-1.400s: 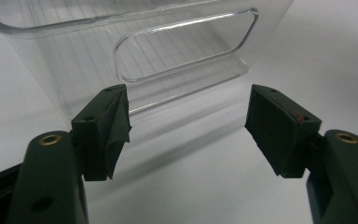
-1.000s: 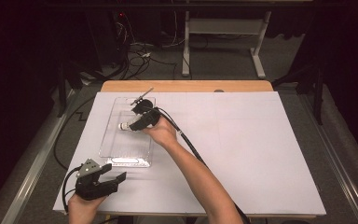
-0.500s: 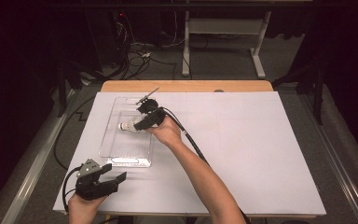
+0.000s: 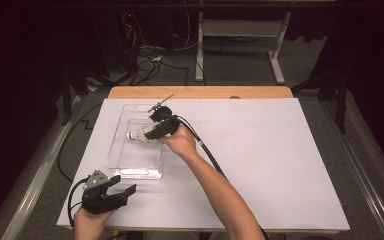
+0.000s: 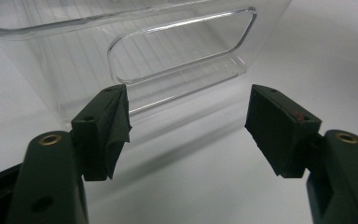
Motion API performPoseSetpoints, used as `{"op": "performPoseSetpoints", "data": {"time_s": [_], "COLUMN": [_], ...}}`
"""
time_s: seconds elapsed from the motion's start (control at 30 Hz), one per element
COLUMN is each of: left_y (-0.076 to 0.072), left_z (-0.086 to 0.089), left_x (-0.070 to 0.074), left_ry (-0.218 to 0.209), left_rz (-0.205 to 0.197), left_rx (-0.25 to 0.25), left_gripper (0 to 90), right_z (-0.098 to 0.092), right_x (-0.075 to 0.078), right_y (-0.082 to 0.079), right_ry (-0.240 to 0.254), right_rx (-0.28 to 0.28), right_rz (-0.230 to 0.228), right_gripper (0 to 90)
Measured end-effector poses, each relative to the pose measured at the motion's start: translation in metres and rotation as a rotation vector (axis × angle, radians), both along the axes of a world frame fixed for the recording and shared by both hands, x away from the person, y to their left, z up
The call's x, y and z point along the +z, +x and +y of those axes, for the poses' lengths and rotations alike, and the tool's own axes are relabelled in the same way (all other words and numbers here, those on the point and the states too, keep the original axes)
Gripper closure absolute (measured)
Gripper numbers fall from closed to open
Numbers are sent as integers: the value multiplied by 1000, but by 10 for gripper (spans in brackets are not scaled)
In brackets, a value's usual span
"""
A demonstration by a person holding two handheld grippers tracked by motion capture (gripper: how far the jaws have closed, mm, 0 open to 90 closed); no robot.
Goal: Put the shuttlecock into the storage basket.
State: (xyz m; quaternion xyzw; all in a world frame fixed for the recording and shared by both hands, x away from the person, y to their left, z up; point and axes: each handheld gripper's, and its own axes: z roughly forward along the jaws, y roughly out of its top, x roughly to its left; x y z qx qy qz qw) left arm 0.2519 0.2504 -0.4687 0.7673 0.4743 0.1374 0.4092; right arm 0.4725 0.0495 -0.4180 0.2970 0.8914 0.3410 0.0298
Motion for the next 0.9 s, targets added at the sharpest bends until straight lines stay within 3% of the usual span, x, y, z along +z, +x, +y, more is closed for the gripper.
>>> {"op": "performPoseSetpoints", "data": {"time_s": [0.9], "left_y": [1], "left_z": [-2], "left_x": [0], "left_ry": [6], "left_rz": [1], "left_rx": [-1], "left_gripper": [313], "right_z": [-27], "right_x": [20], "right_y": [-11], "right_ry": [38], "right_rx": [-35], "right_rz": [-36], "right_gripper": [573]}}
